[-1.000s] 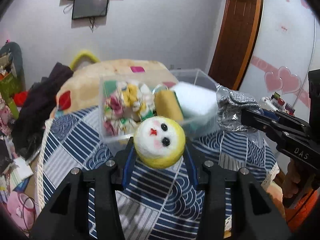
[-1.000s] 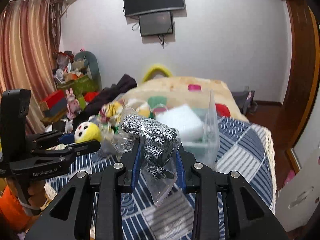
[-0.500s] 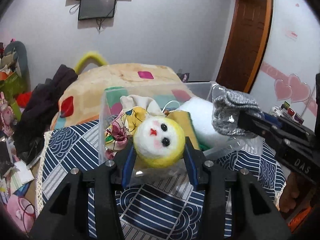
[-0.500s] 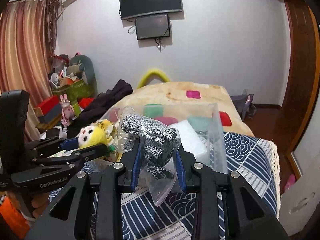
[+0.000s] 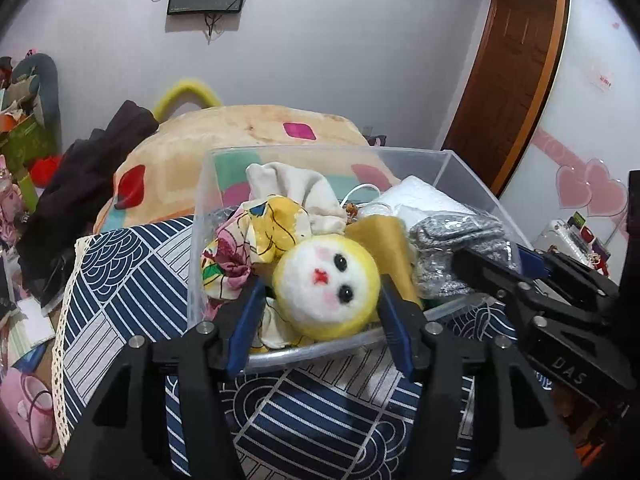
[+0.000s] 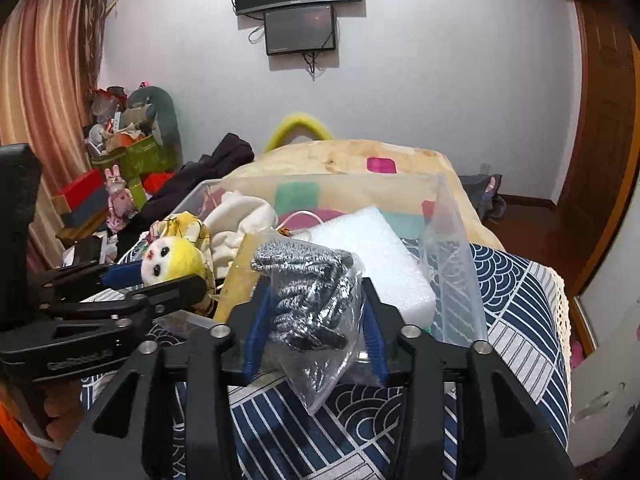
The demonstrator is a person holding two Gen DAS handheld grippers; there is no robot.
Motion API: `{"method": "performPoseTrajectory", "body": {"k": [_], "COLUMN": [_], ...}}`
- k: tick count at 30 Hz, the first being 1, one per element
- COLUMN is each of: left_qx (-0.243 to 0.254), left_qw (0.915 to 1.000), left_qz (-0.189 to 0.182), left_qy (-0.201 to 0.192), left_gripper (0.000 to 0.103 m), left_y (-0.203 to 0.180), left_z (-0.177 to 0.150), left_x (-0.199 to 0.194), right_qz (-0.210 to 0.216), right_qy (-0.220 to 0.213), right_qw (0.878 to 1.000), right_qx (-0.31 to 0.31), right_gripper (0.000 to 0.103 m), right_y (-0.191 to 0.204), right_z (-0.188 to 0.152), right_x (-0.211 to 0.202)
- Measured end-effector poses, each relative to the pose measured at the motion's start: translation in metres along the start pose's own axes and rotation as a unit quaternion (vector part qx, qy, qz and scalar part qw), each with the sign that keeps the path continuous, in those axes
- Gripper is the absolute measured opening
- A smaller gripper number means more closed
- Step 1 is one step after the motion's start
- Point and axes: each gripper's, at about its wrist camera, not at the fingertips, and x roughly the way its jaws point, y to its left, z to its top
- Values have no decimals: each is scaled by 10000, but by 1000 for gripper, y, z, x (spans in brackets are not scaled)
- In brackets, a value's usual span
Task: Organize soft objects
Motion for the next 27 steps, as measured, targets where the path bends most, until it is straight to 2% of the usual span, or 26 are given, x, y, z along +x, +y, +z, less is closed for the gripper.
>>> {"method": "performPoseTrajectory", "body": {"k": [2, 4, 10, 14, 16, 20, 22, 24, 27], "left_qx": [5, -5, -29, 97, 182, 318, 383, 407, 508], "left_qw": [10000, 9999, 9994, 9978, 9960, 9926, 9904, 9882, 9843], "left_qz": [22, 56, 57, 97, 114, 127, 123, 170, 249], "left_qy": [-39, -92, -331, -647, -862, -1162, -1325, -1470, -1675], "left_gripper": [64, 67, 69, 71, 76, 82, 91, 96, 98], "left_y": [0, 1, 1, -6, -11, -18, -22, -25, -30], "left_z": [-1, -2, -2, -1, 0, 0, -1, -2, -4], "left_x": [-5, -11, -34, -60, -76, -103, -116, -127, -142], "right_qz": [39, 58, 26, 61, 74, 122, 140, 143, 91], "right_qy": [18, -31, -388, -690, -876, -1207, -1344, -1468, -1624], "right_qw": [10000, 9999, 9992, 9976, 9961, 9926, 9908, 9890, 9866], "right_qx": [38, 85, 3, -49, -47, -71, -78, -88, -120], "right_gripper": [47, 58, 59, 61, 67, 70, 72, 76, 80], "right_y": [-2, -5, -4, 0, 1, 5, 7, 8, 11], "right_z": [1, 1, 5, 7, 8, 12, 14, 14, 14], "right_x": [-3, -9, -38, -61, -74, -98, -106, -112, -119]}}
